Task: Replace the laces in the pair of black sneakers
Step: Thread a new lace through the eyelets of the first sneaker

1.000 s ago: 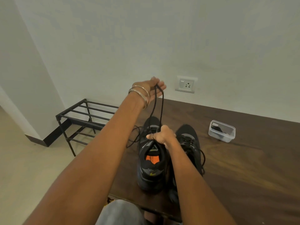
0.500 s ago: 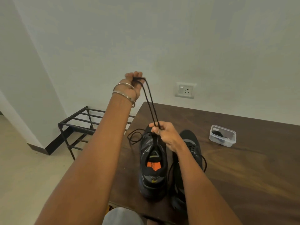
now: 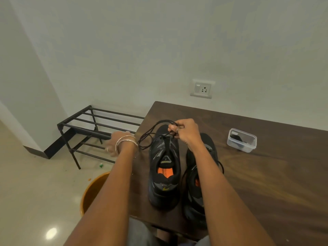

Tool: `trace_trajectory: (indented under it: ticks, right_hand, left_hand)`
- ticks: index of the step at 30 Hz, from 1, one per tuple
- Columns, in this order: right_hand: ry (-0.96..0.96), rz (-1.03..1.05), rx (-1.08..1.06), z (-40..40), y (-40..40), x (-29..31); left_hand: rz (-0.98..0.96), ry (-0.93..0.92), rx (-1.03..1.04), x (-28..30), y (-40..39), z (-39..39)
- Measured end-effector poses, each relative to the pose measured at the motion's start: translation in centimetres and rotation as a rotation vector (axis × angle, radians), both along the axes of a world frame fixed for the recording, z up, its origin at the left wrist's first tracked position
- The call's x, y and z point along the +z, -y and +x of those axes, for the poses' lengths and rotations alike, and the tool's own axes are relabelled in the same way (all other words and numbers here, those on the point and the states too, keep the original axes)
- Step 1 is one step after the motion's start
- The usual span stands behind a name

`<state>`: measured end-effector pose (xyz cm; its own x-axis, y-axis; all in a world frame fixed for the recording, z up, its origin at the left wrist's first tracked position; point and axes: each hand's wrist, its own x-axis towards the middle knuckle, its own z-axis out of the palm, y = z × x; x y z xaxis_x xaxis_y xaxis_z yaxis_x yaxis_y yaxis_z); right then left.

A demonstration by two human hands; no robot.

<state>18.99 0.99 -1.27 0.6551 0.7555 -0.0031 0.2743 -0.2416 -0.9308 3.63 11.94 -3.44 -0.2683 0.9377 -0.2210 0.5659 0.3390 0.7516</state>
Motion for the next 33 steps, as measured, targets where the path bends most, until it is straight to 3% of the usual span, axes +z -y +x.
trace_trajectory:
  ticks: [1,3,6,10,16,19,22,26,33]
  right_hand:
    - [0.034,-0.015,-0.003,0.0,-0.1,0.0]
    - [0.119,-0.057,0.009,-0.2,-0.1,0.3]
    - [0.171,-0.073,0.036,-0.4,0.0,1.0]
    - [0.181,-0.062,0.047,-0.4,-0.1,1.8]
    - [0.117,0.020,0.096,-0.9,-0.7,2.5]
    - [-0.031,0.078,-0.003,-0.4,-0.7,2.3]
    - [-0.088,-0.147,-0.086,0.8,0.1,2.1]
    - [-0.140,-0.480,0.180,-0.5,1.3,1.4]
    - [-0.034,-0.568,0.149,-2.4,0.3,-0.8]
  left_hand:
    - [0.124,-0.030,-0.076,0.8,0.2,0.3]
    - [0.354,0.096,-0.370,2.1,0.8,1.4]
    - [0.319,0.240,-0.751,2.7,2.7,2.9]
    - [0.265,0.129,-0.924,0.7,3.0,4.2]
    - [0.168,0.329,-0.949,-0.3,2.6,5.3]
    - [0.136,0.377,-0.958,-0.4,2.5,5.3]
    - [0.095,0.415,-0.939,-0.5,2.2,5.4]
    - [0.047,0.425,-0.884,0.1,2.3,6.2]
    - [-0.025,0.387,-0.755,3.4,1.7,7.0]
